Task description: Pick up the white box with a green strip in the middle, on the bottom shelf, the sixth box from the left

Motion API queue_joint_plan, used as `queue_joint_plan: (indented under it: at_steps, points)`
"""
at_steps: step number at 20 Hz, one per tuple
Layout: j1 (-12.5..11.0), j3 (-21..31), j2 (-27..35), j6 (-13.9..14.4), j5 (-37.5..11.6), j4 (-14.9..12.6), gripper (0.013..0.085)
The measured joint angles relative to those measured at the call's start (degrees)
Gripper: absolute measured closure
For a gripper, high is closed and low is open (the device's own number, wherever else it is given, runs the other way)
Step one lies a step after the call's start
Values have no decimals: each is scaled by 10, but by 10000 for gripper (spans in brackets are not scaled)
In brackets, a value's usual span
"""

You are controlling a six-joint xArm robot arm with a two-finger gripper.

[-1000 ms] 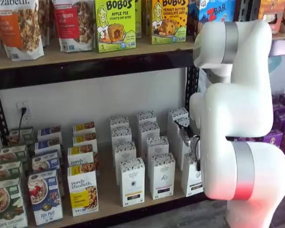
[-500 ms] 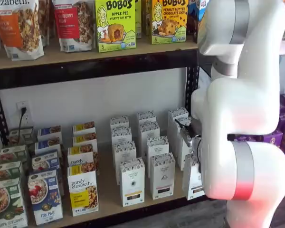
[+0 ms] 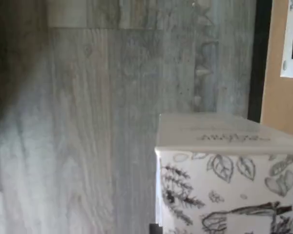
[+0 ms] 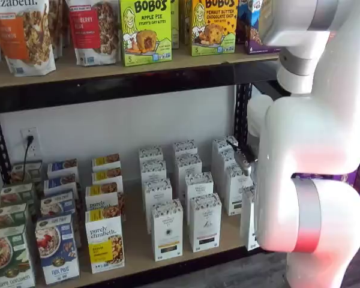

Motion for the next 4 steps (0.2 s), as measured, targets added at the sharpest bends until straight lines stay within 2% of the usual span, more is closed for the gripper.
queue_joint_plan:
  at_steps: [4]
  points:
    - [-2, 26, -52, -39, 27, 35, 490]
